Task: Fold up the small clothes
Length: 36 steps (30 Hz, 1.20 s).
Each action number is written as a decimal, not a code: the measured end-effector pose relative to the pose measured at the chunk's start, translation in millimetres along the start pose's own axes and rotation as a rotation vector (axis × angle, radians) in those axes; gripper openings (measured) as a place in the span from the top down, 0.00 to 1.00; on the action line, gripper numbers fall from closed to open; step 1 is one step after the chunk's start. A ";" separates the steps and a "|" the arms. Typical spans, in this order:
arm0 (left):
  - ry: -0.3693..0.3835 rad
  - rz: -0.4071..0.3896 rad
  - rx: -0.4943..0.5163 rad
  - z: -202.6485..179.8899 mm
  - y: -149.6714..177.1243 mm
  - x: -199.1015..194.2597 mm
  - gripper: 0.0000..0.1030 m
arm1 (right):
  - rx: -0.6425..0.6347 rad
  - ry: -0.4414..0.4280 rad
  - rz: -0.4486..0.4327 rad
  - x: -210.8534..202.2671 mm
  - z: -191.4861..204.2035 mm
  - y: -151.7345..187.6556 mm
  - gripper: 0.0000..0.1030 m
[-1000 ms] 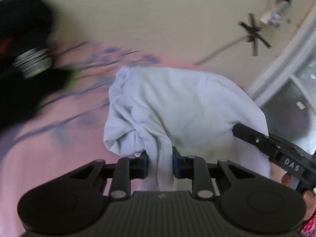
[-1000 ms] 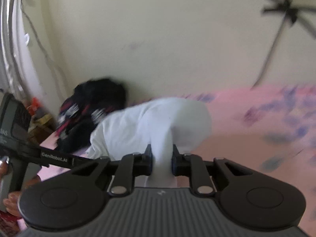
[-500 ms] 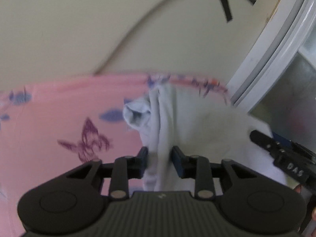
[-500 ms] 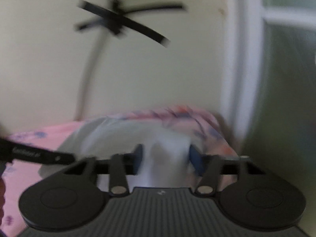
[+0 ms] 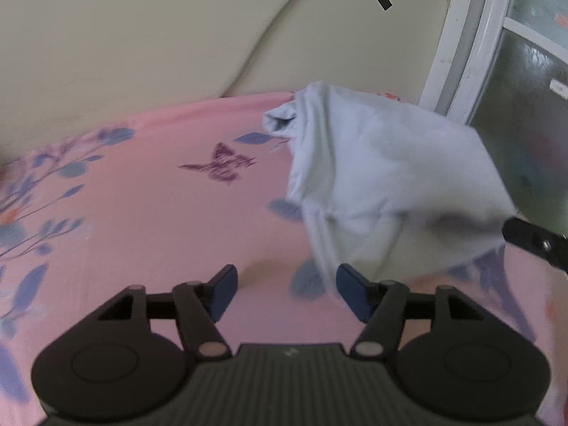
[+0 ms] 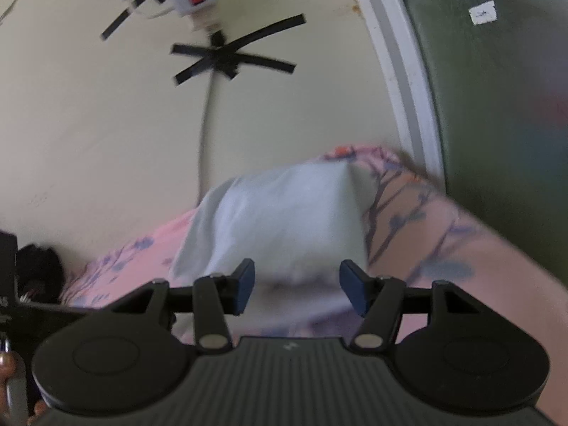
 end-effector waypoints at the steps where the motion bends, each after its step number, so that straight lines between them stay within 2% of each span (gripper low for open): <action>1: -0.018 -0.003 0.005 0.8 7.1 -5.5 0.32 | 0.003 -0.013 0.010 -2.4 2.7 8.0 0.44; 5: -0.081 -0.019 0.036 2.6 32.3 -21.5 0.28 | 0.032 -0.029 0.034 -19.5 16.1 39.6 0.44; 8: -0.127 -0.034 0.043 4.1 51.6 -37.3 0.19 | 0.072 -0.018 0.036 -34.4 23.0 60.1 0.44; 15: -0.189 -0.074 0.036 13.7 84.7 -59.3 0.03 | 0.094 0.010 0.048 -52.7 39.4 90.1 0.42; 18: -0.217 -0.086 0.037 19.7 92.2 -67.7 0.00 | 0.077 0.035 0.026 -55.6 47.4 97.5 0.40; 23: -0.195 -0.089 0.014 30.3 99.0 -71.1 0.00 | 0.048 0.062 -0.025 -55.0 54.0 106.3 0.37; 36: -0.159 -0.079 -0.005 34.2 98.8 -68.7 0.00 | 0.030 0.073 -0.035 -54.6 58.3 107.3 0.33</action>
Point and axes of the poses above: each gripper's, at about its wrist camera, not at the fingertips, and x roughly the way its jaws point, z to its left, y to its underside, the point moved 2 cm from there along x, roughly the way its jaws point, and after that the axes turned 4 degrees about z, right-handed, at the moved point
